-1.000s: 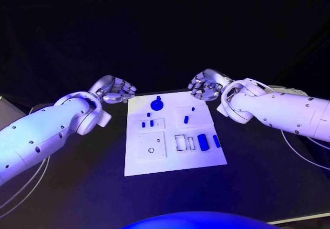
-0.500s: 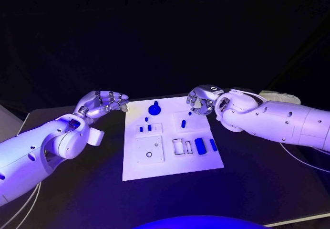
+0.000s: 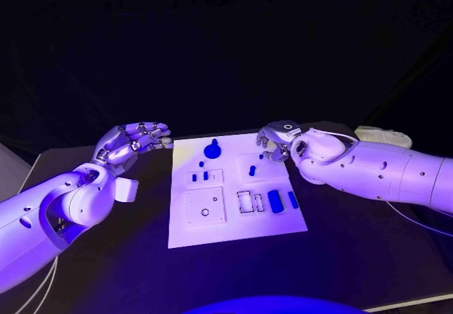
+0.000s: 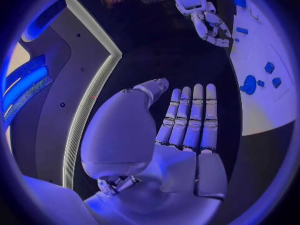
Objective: Assemble the parts on the task board
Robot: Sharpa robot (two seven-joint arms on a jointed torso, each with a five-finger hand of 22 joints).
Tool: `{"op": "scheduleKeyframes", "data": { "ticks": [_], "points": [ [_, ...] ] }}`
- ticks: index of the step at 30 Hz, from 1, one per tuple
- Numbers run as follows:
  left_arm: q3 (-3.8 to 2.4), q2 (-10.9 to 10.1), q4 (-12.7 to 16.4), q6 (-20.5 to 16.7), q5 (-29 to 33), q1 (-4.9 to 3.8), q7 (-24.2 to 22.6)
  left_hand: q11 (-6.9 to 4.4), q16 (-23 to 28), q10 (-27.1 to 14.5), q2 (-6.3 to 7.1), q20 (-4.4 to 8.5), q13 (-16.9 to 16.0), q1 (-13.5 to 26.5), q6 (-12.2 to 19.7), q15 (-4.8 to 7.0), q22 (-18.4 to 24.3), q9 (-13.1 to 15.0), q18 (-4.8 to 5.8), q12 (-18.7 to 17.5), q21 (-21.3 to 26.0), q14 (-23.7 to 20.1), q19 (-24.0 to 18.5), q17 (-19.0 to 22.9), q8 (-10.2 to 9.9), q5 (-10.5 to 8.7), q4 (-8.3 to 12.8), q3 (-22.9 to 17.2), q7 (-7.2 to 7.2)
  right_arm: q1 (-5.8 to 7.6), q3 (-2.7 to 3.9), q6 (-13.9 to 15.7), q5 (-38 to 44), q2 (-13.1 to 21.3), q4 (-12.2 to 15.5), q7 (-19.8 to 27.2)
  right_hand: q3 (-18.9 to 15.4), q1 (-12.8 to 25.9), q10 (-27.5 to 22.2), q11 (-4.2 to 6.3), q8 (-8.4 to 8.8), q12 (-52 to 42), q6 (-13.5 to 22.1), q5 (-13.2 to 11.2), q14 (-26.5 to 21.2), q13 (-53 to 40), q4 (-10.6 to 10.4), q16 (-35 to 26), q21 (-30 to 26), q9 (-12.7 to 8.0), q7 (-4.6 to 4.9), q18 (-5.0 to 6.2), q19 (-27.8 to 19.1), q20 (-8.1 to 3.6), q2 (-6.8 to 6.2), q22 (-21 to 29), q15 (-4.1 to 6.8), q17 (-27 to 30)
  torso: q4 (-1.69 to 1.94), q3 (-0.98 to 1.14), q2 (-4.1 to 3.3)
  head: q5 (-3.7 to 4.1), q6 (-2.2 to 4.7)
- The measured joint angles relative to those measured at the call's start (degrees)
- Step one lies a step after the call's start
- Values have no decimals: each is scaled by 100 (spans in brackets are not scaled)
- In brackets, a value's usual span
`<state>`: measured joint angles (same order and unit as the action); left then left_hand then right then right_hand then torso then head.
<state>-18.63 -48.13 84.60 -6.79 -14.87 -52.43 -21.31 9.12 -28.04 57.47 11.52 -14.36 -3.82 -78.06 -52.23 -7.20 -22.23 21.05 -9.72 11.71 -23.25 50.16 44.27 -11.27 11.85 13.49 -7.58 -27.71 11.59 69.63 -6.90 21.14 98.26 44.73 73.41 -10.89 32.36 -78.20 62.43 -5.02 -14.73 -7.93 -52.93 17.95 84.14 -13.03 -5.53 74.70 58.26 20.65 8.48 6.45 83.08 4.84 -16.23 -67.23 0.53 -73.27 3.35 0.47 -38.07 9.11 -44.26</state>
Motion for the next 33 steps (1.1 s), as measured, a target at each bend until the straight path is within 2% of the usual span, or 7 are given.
{"op": "scheduleKeyframes", "data": {
  "ticks": [7, 9, 19, 28, 33],
  "points": [
    [-11, -22, 12, -4, 117, 14, -87, 22, 76, -23, 0, -10, -6, 0, 0, -29, 78, 0, 0, -27, 87, -29, 10, -19, 0, 0, -25, 53, 0, -44, -5, -75, 96, -57, -76, -30, -16, 0, 0, 0, 22, 0, 0, 0, 0, 38, 16, 110, 214, -6, 0, 5, 22, 22, 0, -150, 0, -82, 0, 3, -2, 29, -27],
    [-13, -26, 13, -4, 145, 16, -104, 22, 116, -23, 0, -8, -6, 0, 0, -29, 91, 0, 1, -51, 89, -29, 49, -24, 0, 0, -25, 53, 0, -58, -7, -105, 113, -69, -91, -31, -16, 0, 2, 2, 22, 0, 0, 0, 0, 52, 16, 130, 267, -6, 0, -73, 25, 19, 0, -193, 0, -104, -4, 7, -3, 30, -32],
    [-15, -27, 12, -8, 197, 19, -137, 22, 143, -23, 0, -8, -6, 0, 0, -29, 117, -1, 0, -57, 138, -29, 49, -33, 0, 0, -26, 84, -1, -104, -13, -225, 140, -141, -160, -19, 31, 1, 127, 40, 22, 5, -95, 0, 0, 116, 63, 191, 463, -6, -32, -74, 63, 18, 1, -344, 0, -168, -14, 22, -9, 24, -53],
    [-16, -20, 6, -14, 202, 21, -139, 41, 151, -43, -23, -10, -11, -23, 0, -50, 127, -1, 1, -57, 138, -50, 50, -42, 0, 0, -41, 100, -1, -152, -13, -252, 140, -256, -299, -3, 88, 3, 197, 94, 22, 67, -188, 0, -22, 198, 39, 211, 487, 16, -86, -74, 103, -22, 3, -399, 22, -168, -4, 19, -9, -5, -57],
    [-16, -18, 4, -20, 202, 21, -139, 41, 165, -43, -23, -28, -11, -23, 0, -50, 135, -1, 1, -78, 159, -50, 69, -48, 0, 1, -41, 100, -1, -165, -9, -242, 132, -296, -353, -1, 120, 53, 281, 114, 22, 67, -263, 0, -20, 245, 8, 242, 553, 32, -119, -73, 81, -45, 116, -445, 63, -168, -4, 15, -8, -15, -63]
  ]
}}
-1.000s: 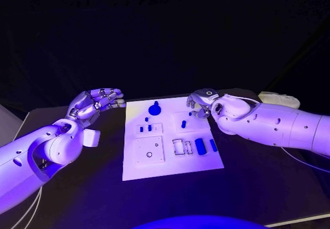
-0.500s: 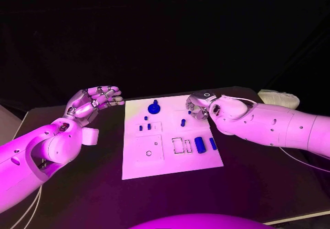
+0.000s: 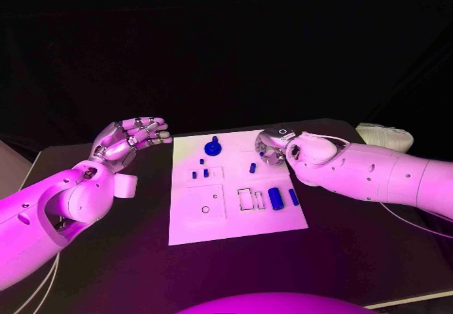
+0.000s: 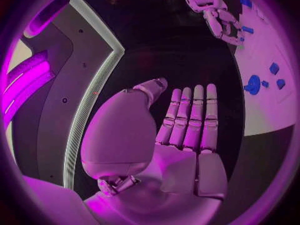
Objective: Assemble the parts on the task board
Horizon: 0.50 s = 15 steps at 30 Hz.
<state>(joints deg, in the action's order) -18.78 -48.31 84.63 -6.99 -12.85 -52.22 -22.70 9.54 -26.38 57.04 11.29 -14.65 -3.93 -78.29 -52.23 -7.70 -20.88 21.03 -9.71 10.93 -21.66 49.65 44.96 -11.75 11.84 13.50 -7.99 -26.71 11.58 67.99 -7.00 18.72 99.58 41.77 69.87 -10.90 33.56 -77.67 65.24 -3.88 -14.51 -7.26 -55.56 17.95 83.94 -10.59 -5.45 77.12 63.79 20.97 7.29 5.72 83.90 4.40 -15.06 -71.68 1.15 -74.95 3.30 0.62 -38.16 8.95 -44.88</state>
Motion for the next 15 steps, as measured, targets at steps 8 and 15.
{"op": "scheduleKeyframes", "data": {
  "ticks": [8, 15],
  "points": [
    [0, 0, -2, -11, -3, 0, 3, 0, 0, 0, -25, 21, -1, -24, 0, 0, 6, 0, 0, 0, 0, 0, 21, -5, 0, 1, 0, 0, 0, -11, 4, 17, -5, -39, -57, 3, 258, -105, 250, 61, -90, 51, -200, -543, 21, 95, 84, 47, 140, 84, -52, 0, 1, -41, 166, -129, 20, 1, -10, -1, 0, -5, -17],
    [0, 0, -9, -26, -6, 1, 7, -1, 0, 0, -24, 21, -5, -24, 0, 0, 12, -1, 1, 0, -1, 0, 20, -11, 0, 2, 0, 0, 0, -26, 7, 65, 0, -58, -66, -8, 380, -107, 449, 3, -213, 62, -438, -623, 0, 107, 207, 76, 266, 158, -91, -7, 21, -62, 277, -246, 41, 1, -10, 0, 0, 5, -27]
  ]
}}
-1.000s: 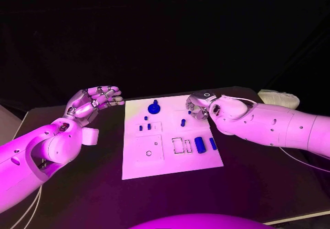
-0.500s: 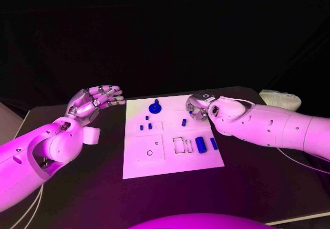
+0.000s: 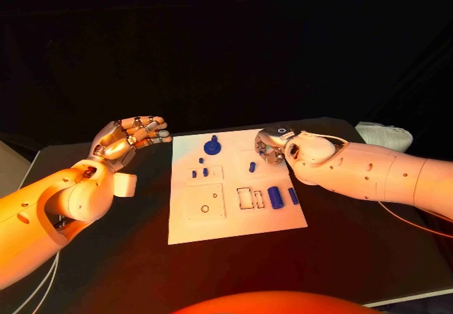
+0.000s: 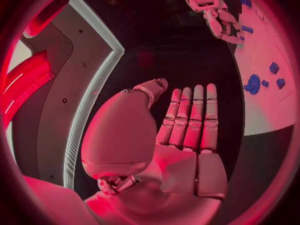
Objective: Assemble the parts on the task board
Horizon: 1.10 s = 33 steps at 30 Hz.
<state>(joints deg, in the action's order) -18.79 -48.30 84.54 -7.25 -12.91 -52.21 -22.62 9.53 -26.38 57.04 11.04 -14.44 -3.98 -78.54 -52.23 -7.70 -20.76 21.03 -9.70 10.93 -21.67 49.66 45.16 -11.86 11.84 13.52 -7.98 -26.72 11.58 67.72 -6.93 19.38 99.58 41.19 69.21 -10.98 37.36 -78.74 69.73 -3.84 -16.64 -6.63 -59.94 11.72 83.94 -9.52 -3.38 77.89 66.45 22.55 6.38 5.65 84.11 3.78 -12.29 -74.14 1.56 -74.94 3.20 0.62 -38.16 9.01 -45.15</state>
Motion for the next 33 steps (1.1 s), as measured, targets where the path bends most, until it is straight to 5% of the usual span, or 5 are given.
{"op": "scheduleKeyframes", "data": {
  "ticks": [18, 25, 33],
  "points": [
    [0, 0, -42, -29, -12, 2, 5, 0, 45, 0, -23, 0, 1, -23, 31, 0, 28, 0, -1, -29, 47, 0, 41, -24, 0, 0, -16, 15, 30, -69, -15, 612, 148, 119, 222, -177, 221, -44, 117, -113, -66, 5, -76, -222, 21, -8, 188, 23, 396, 119, 6, -130, -20, -20, 86, -80, 20, 38, -12, 3, 8, 10, 15],
    [0, -1, -62, -45, -15, 3, 3, 13, 44, -13, -23, 0, 2, -23, 31, 0, 39, -1, -1, -29, 47, 0, 41, -32, 0, 0, -10, 42, 31, -17, 56, 944, 158, 355, 612, -178, 236, -44, 117, -113, -66, 15, -92, -233, 21, -9, 202, -1, 443, 137, -10, -130, -20, -20, 86, -80, 20, 55, -19, 4, 8, 16, 33],
    [0, 6, -93, -68, -15, 3, 1, 71, 111, -115, 0, -1, 2, -46, 51, 0, 84, -9, -1, -83, 115, 0, 124, -64, 0, 0, -24, 88, 51, 119, 119, 1132, 91, 692, 1368, -172, 236, -44, 117, -113, -65, 30, -91, -255, 21, -12, 203, -1, 443, 137, -10, -129, -20, -20, 86, -79, 19, 61, -21, 3, 8, 16, 64]
  ]
}}
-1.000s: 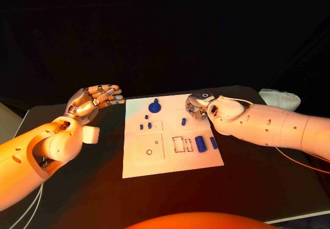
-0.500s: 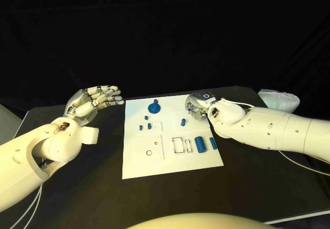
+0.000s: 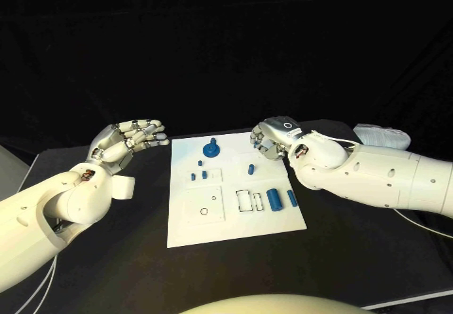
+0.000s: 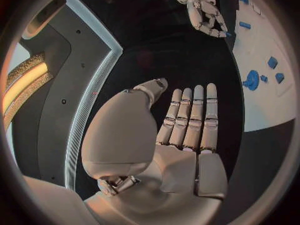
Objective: Assemble the parts on the task board
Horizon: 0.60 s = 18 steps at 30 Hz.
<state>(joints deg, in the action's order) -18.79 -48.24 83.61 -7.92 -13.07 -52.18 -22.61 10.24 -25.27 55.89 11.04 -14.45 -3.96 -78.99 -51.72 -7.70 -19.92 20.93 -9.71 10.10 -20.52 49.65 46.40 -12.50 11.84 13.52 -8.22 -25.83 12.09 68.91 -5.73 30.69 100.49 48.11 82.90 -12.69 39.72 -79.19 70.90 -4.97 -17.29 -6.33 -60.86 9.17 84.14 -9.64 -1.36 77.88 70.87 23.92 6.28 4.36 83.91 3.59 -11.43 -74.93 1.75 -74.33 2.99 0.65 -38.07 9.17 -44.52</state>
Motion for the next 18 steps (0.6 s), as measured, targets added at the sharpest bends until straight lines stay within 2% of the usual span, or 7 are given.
{"op": "scheduleKeyframes", "data": {
  "ticks": [5, 9, 13, 18],
  "points": [
    [0, 24, -12, -10, 4, 0, 0, -21, 0, -20, -22, 0, 0, -22, 0, -21, 6, 0, 0, 0, 0, -21, 0, -6, 0, 0, 0, 0, 0, 14, 5, 24, -80, 52, 438, 1, 16, -7, 0, 0, 1, 26, 0, -10, 0, -4, 16, 0, 25, 0, 0, 1, 0, 0, 6, 0, 0, 0, 2, -7, 0, -37, 12],
    [0, 54, -14, -17, 5, 0, 0, -20, 0, -20, -22, 0, 0, -22, 0, -21, 6, 0, 0, 0, 0, -21, 0, -6, 0, 0, -15, 15, 0, -20, 1, 22, -131, 13, 746, 2, 24, -7, 0, 0, 1, 30, 0, -20, 0, -7, 9, 0, 24, 0, 0, 1, 0, 0, 6, 1, 0, 7, 11, -8, 0, -115, 14],
    [0, 85, -16, -31, 7, 0, -3, -21, 0, -20, -22, 0, 0, -22, 0, -21, 6, 0, 0, 0, 0, -21, 0, -6, 0, 0, -15, 15, 0, -114, -32, 16, -134, -94, 959, 2, 31, -7, 0, 0, 3, 39, 1, -23, -21, -16, 1, 0, 24, 8, 0, 0, 0, 0, 6, 1, 20, 7, 15, -18, 0, -244, -17],
    [0, 118, -16, -65, 12, 1, -7, -21, 0, -20, -22, 0, 1, -22, 0, -21, 13, -5, 0, 0, 0, -21, -1, -11, 0, 0, -15, 15, 0, -292, -63, 13, -87, -249, 1024, -11, 54, -7, 0, 1, 7, 21, 1, 11, -21, -16, 24, 0, 24, 8, 0, 1, 0, 0, 6, 1, 21, 7, 15, -21, 3, -388, -59]
  ]
}}
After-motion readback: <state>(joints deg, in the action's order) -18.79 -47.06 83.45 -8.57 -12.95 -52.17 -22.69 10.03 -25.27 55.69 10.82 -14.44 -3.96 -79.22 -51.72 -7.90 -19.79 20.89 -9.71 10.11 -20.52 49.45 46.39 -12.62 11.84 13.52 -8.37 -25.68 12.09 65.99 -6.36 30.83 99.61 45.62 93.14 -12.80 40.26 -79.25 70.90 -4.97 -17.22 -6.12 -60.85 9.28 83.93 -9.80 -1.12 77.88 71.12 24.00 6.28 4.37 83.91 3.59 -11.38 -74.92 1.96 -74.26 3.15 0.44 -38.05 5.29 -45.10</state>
